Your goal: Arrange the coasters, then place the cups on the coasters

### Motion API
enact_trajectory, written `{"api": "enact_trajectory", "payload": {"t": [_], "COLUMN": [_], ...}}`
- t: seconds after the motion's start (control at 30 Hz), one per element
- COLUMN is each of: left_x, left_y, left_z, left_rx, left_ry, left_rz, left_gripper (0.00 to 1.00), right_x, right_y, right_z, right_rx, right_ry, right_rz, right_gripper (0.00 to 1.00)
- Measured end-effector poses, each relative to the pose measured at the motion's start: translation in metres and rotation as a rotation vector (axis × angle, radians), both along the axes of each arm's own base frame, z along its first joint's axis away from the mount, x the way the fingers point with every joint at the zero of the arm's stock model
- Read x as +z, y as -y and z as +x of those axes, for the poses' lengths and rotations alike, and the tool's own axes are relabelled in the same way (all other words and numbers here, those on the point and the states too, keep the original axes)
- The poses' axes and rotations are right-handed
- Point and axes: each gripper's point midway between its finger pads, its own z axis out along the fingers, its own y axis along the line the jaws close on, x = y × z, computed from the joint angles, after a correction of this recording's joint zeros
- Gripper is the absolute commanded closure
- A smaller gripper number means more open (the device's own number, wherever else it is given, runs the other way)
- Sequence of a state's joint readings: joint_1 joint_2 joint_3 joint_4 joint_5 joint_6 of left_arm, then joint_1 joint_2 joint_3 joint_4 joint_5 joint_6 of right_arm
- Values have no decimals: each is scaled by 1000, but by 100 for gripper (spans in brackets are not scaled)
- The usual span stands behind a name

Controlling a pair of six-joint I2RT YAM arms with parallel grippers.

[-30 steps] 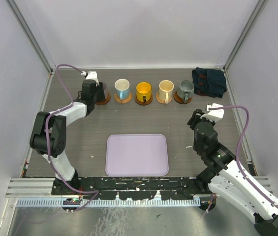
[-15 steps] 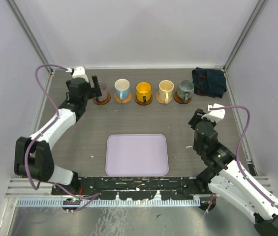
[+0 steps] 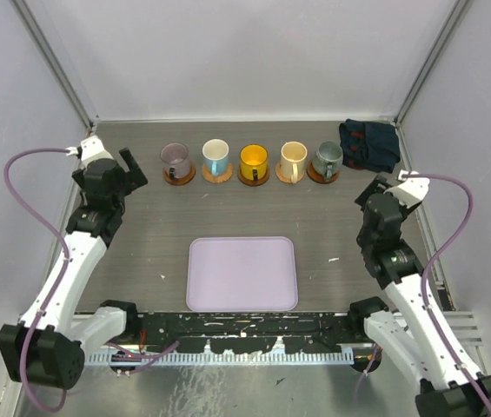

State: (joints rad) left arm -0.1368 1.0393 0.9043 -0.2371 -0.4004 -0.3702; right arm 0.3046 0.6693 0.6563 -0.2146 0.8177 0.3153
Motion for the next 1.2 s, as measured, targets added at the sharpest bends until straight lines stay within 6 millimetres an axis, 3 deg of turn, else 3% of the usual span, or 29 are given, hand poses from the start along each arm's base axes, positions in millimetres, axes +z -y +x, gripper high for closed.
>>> {"api": "enact_trajectory", "payload": {"t": [0.17,0.37,0.6,1.2], "left_x": [5,-3,-15,-2], "left_y": [-12,-15,-5,-6], "left_z": [-23,-36,-45,-66], "left_rx": [67,99,60,76], "left_ry": [4,-40,-94,-39], "left_rz": [-12,-38,-83,-128], "left_gripper": [2,2,2,2], "right_x": [-18,-30,-29,-27], "right_y": [33,68,57,54], "right_z": [15,5,2,0], "right_rx": [-76,-162,-105,-85], "right_ry": [-41,9,51,78], "right_rz": [113,286,338,340], "right_gripper": [28,27,25,23]}}
